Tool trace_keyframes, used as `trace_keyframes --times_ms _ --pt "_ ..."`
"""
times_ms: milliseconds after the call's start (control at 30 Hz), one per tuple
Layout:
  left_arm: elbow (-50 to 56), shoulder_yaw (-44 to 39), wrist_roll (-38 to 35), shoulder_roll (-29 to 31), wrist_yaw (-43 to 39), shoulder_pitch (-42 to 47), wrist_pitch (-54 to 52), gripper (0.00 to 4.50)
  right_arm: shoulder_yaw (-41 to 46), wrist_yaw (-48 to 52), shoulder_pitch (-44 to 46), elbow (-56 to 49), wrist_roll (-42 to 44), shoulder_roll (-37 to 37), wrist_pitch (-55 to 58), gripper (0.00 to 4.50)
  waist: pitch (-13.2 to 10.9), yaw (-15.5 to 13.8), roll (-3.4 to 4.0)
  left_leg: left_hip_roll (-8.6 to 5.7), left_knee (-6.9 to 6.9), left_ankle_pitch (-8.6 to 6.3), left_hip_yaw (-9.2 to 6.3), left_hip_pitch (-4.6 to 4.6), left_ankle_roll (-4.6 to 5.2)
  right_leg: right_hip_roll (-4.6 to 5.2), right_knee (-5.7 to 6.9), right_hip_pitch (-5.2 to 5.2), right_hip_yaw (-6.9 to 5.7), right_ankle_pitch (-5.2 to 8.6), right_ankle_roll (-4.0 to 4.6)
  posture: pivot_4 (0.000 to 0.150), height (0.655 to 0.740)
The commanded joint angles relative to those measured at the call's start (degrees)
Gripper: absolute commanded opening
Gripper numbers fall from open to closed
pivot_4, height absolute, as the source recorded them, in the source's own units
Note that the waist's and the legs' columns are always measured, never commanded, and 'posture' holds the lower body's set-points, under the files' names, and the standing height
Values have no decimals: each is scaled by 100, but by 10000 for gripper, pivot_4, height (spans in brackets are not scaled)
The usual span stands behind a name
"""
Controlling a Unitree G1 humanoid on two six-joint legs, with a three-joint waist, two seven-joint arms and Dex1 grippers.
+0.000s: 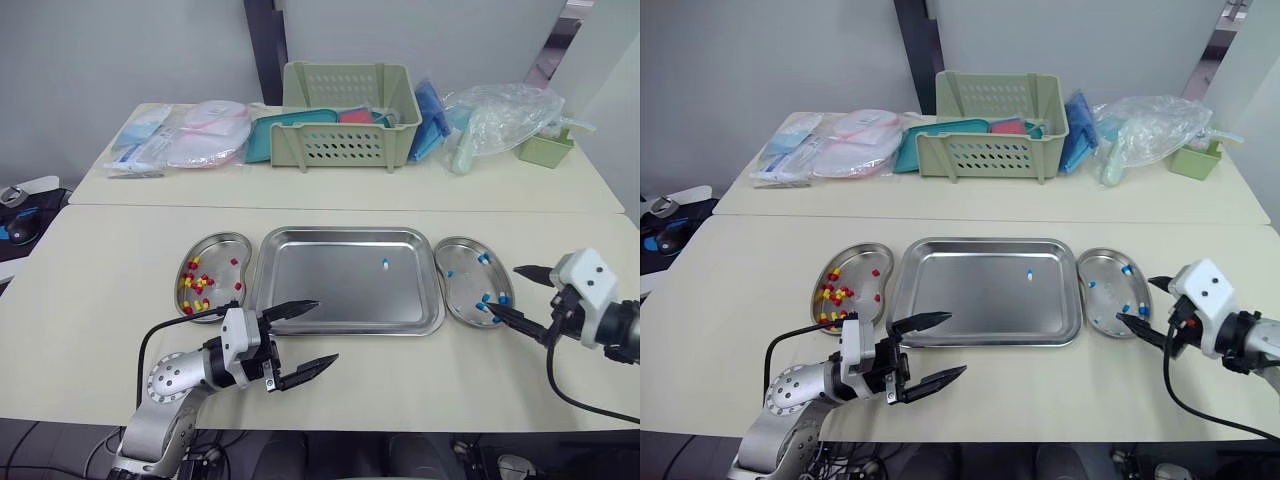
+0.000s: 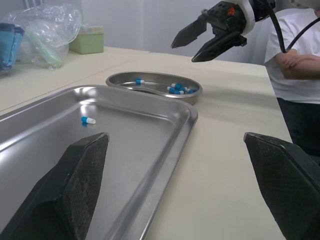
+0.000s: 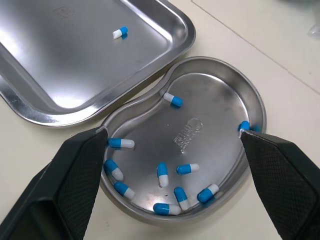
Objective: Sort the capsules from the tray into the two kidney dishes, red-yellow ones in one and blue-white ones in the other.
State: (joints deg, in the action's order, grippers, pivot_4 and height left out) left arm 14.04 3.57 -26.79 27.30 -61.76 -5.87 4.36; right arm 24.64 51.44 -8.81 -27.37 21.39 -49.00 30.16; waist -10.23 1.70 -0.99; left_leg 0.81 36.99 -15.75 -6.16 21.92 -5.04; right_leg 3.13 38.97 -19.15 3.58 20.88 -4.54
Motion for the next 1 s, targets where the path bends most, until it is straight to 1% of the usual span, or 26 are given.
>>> trace_keyframes --times_ms 33,133,233,333,400,467,600,700,800,867,1000 --pt "79 -78 -38 -23 41 20 138 45000 443 244 -279 -5 -43 5 -710 44579 0 2 0 0 0 0 0 -1 0 0 0 0 0 0 0 1500 7400" --pt "228 -400 -116 78 376 -28 -111 45000 650 356 -495 24 87 29 -872 44579 0 7 0 0 0 0 1 -2 0 0 0 2 1 0 0 1500 7400" --pt "479 -1070 -353 279 830 -187 -451 45000 912 453 -730 -48 247 102 -961 44579 0 12 -1 2 -1 0 -2 -3 0 -1 2 2 0 0 0 1500 7400" --pt "501 -1708 -511 437 1164 -339 -661 45000 1044 603 -951 -66 279 138 -1169 44579 0 10 -1 2 -2 0 0 -3 0 0 0 3 1 0 0 1500 7400" --pt "253 -2375 -659 575 1494 -457 -922 45000 1118 729 -1105 2 267 156 -1383 44579 0 7 -1 1 -1 0 0 -3 0 0 -1 4 1 0 0 1500 7400" --pt "-225 -3157 -760 745 1785 -587 -1128 45000 1247 853 -1262 173 278 200 -1615 44579 0 17 0 2 -2 0 -2 -6 0 -1 0 4 -1 0 0 1500 7400" --pt "-1167 -4080 -753 1083 1775 -822 -1156 45000 1541 1029 -1555 584 272 204 -1862 44579 -2 14 -4 0 -3 -1 3 -7 1 0 -1 3 2 1 0 1500 7400" --pt "-1813 -4427 -668 1233 1709 -947 -1113 45000 1689 1128 -1785 854 228 214 -2015 44579 -2 13 -6 0 -4 -1 3 -7 1 1 -2 4 2 1 0 1500 7400" --pt "-2407 -4529 -429 1321 1502 -1288 -933 45000 1815 1159 -2069 1100 143 291 -2193 44579 -2 13 -7 1 -6 -1 3 -8 1 1 -2 4 1 1 0 1500 7400" --pt "-2670 -4608 -352 1292 1453 -1554 -889 45000 1888 1191 -2289 1229 117 363 -2294 44579 -2 14 -8 1 -8 -1 4 -7 0 1 -3 2 2 1 1 1500 7400" --pt "-2962 -4675 -262 1297 1389 -1775 -681 45000 1956 1267 -2486 1433 85 375 -2511 44579 -2 14 -13 3 -11 -1 6 -10 0 1 -3 4 3 1 1 1500 7400"
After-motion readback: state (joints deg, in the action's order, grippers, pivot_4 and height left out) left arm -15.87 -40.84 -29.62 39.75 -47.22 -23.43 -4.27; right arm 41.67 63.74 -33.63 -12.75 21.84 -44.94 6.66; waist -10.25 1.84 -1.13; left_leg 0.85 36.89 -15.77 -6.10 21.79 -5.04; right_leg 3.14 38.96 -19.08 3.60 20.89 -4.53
